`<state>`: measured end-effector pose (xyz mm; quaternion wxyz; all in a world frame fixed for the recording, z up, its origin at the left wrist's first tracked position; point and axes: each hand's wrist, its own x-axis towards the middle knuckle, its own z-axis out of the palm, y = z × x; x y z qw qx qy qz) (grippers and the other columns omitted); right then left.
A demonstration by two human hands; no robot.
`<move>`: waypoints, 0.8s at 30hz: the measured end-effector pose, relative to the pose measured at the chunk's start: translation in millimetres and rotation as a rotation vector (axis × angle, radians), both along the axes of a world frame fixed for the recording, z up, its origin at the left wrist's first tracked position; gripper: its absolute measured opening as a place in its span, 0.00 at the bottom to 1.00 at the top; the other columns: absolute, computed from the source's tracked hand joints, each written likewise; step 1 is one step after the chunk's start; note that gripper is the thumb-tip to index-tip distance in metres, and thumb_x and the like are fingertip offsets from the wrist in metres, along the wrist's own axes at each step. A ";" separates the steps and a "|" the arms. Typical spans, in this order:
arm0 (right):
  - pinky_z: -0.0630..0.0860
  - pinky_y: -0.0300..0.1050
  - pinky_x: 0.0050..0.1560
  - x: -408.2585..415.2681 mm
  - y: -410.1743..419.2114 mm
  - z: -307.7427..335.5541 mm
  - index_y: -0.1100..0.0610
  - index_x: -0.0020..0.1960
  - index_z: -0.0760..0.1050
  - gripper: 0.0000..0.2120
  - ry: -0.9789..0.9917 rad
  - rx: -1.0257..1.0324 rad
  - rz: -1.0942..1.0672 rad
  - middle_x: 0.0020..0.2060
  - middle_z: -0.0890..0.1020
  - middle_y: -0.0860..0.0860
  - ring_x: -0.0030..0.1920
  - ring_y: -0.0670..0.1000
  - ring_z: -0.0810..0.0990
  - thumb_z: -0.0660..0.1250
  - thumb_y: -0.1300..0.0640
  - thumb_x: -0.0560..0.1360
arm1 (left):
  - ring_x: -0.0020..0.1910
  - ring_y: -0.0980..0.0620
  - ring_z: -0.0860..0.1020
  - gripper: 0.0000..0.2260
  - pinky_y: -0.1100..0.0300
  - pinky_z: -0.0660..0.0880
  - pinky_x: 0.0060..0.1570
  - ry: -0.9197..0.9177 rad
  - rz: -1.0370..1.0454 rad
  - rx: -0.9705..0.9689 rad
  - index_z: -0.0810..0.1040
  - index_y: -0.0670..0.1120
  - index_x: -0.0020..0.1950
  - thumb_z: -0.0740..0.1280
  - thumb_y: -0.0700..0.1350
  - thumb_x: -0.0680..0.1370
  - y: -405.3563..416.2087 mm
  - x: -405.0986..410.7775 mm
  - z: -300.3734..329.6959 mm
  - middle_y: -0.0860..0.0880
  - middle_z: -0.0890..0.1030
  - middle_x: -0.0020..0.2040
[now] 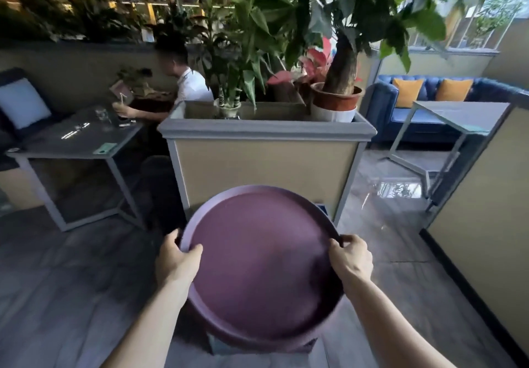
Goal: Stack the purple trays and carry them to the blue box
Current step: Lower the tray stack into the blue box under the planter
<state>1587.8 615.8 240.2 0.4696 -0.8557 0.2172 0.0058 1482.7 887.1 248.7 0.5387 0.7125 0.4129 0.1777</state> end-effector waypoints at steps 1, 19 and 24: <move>0.74 0.51 0.58 19.2 2.8 -5.3 0.53 0.60 0.79 0.18 0.017 -0.014 0.001 0.54 0.83 0.59 0.57 0.62 0.80 0.67 0.51 0.72 | 0.65 0.40 0.75 0.28 0.49 0.72 0.60 0.024 -0.001 0.001 0.67 0.48 0.76 0.69 0.42 0.76 3.7 18.7 -5.7 0.44 0.74 0.70; 0.73 0.51 0.58 160.0 33.4 -148.7 0.53 0.62 0.78 0.18 0.257 -0.202 0.008 0.57 0.82 0.58 0.58 0.62 0.78 0.65 0.58 0.73 | 0.50 0.40 0.83 0.17 0.52 0.78 0.50 0.438 -0.081 0.072 0.83 0.45 0.58 0.76 0.44 0.70 45.4 170.8 -169.0 0.44 0.86 0.51; 0.74 0.52 0.56 171.0 34.8 -189.2 0.52 0.61 0.78 0.17 0.264 -0.285 0.008 0.55 0.83 0.59 0.56 0.64 0.78 0.64 0.59 0.73 | 0.49 0.40 0.83 0.10 0.56 0.75 0.45 0.506 -0.115 0.141 0.84 0.47 0.53 0.74 0.43 0.73 50.0 186.1 -211.1 0.46 0.87 0.49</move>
